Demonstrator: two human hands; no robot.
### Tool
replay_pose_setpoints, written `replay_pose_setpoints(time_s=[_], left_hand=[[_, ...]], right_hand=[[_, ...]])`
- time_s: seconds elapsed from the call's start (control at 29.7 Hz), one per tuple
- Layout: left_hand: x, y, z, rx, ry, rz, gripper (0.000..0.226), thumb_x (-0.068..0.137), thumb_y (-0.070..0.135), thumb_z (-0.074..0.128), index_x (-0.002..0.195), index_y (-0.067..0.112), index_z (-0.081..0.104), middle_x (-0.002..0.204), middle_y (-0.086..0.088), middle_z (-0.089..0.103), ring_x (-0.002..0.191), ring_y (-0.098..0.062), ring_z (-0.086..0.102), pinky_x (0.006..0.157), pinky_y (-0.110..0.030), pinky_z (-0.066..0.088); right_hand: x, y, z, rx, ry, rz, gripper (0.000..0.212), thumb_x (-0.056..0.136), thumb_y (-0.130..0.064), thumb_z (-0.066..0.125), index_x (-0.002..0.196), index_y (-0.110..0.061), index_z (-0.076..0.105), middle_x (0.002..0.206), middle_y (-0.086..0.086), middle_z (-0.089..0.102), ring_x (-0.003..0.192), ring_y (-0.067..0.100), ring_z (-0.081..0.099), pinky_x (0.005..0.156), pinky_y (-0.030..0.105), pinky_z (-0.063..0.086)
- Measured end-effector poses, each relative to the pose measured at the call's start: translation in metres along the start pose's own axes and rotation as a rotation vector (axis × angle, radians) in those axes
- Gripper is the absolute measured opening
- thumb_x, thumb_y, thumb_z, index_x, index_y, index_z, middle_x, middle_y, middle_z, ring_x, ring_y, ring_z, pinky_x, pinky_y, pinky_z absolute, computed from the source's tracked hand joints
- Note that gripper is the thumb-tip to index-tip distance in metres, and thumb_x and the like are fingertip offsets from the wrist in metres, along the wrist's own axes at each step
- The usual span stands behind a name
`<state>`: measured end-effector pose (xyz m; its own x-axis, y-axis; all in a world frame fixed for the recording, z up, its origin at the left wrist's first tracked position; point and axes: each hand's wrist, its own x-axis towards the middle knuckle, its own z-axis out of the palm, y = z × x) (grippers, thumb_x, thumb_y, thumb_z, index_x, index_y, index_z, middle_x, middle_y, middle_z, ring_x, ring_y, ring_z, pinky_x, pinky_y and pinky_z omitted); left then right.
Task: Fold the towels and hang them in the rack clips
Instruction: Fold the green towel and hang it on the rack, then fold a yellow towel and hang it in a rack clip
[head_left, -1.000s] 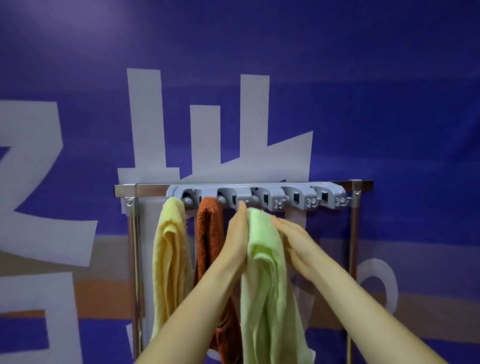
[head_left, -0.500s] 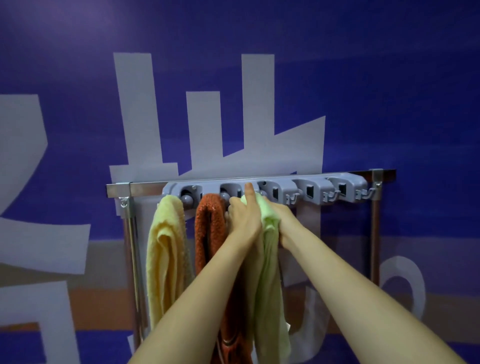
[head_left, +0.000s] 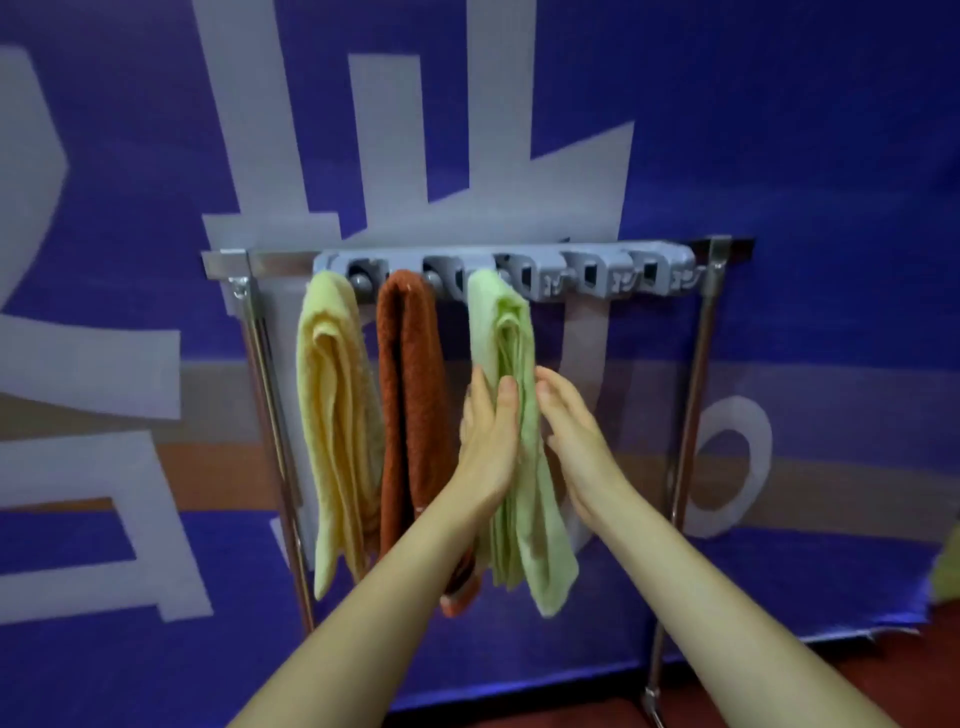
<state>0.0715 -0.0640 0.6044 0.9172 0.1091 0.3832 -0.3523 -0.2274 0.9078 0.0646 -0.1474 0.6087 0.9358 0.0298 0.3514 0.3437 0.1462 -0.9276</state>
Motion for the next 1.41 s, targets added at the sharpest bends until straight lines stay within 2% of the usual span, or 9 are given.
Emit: replay_pose_setpoints(time_s=[0.07,0.2,0.34,0.57,0.74,0.88,1.01,1.18,1.41], left_hand=[[-0.027,-0.019,0.002,-0.046,-0.075,-0.098,0.071,0.085,0.063,0.025,0.144,0.026,0.01,0.155,-0.003,0.013,0.144,-0.019,0.011,0.118,-0.044,0.011],[-0.064,-0.063,0.003,-0.081,-0.105,-0.254,0.074,0.084,0.06,0.03,0.143,0.015,0.022,0.153,-0.008,0.022,0.142,-0.025,0.019,0.118,-0.043,0.016],[-0.132,-0.118,0.002,0.024,-0.293,-0.378,0.052,0.097,0.035,0.018,0.142,0.01,0.017,0.148,-0.005,0.027,0.138,-0.016,0.025,0.115,-0.029,0.015],[-0.22,-0.238,0.023,0.053,-0.456,-0.679,0.048,0.096,0.041,0.016,0.123,0.015,0.046,0.103,-0.005,0.056,0.103,-0.015,0.049,0.087,-0.028,0.034],[-0.246,-0.302,0.034,0.043,-0.456,-0.84,0.045,0.096,0.038,0.019,0.112,0.011,0.051,0.077,0.0,0.056,0.072,-0.009,0.05,0.055,-0.009,0.039],[-0.264,-0.345,0.042,0.061,-0.524,-0.841,0.041,0.096,0.039,0.021,0.1,0.015,0.053,0.09,-0.01,0.061,0.084,-0.018,0.053,0.066,-0.018,0.037],[-0.273,-0.392,0.055,0.107,-0.597,-0.887,0.043,0.095,0.043,0.021,0.097,0.016,0.055,0.097,-0.012,0.064,0.091,-0.021,0.055,0.073,-0.028,0.04],[-0.28,-0.438,0.077,0.13,-0.671,-0.91,0.052,0.096,0.041,0.021,0.11,0.006,0.057,0.094,-0.011,0.062,0.087,-0.02,0.053,0.075,-0.027,0.035],[-0.3,-0.497,0.096,0.034,-0.638,-0.983,0.04,0.095,0.042,0.023,0.094,0.017,0.054,0.089,-0.005,0.06,0.082,-0.016,0.051,0.068,-0.019,0.038]], right_hand=[[-0.025,0.014,-0.005,-0.018,-0.045,0.039,0.036,0.096,-0.02,0.037,0.131,-0.015,0.043,0.123,-0.001,0.053,0.105,0.004,0.054,0.079,0.006,0.047],[-0.061,0.044,-0.02,-0.071,0.004,0.113,0.035,0.096,-0.017,0.037,0.129,-0.012,0.044,0.129,0.003,0.049,0.124,0.014,0.044,0.098,0.023,0.039],[-0.119,0.119,-0.048,-0.17,-0.006,0.326,0.03,0.096,-0.021,0.036,0.124,-0.016,0.048,0.117,0.0,0.05,0.109,0.013,0.048,0.081,0.019,0.041],[-0.226,0.26,-0.106,-0.31,0.013,0.752,0.032,0.096,-0.022,0.036,0.121,-0.008,0.051,0.109,0.006,0.054,0.103,0.016,0.05,0.077,0.023,0.042],[-0.263,0.331,-0.139,-0.402,0.1,0.915,0.03,0.094,-0.018,0.043,0.114,0.0,0.055,0.113,0.02,0.059,0.096,0.018,0.051,0.076,0.027,0.043],[-0.283,0.378,-0.155,-0.48,0.077,0.96,0.026,0.092,-0.015,0.047,0.108,0.003,0.058,0.112,0.031,0.057,0.088,0.017,0.048,0.073,0.027,0.042],[-0.287,0.429,-0.173,-0.565,0.048,0.953,0.021,0.089,-0.008,0.051,0.1,0.007,0.061,0.093,0.012,0.054,0.081,0.014,0.048,0.076,0.022,0.04],[-0.287,0.49,-0.209,-0.737,-0.011,0.963,0.017,0.085,-0.005,0.057,0.094,0.007,0.063,0.091,0.018,0.061,0.088,0.024,0.052,0.065,0.001,0.035],[-0.287,0.573,-0.243,-0.932,-0.026,1.039,0.032,0.084,-0.012,0.061,0.111,0.004,0.059,0.119,0.02,0.061,0.115,0.031,0.054,0.094,0.026,0.037]])
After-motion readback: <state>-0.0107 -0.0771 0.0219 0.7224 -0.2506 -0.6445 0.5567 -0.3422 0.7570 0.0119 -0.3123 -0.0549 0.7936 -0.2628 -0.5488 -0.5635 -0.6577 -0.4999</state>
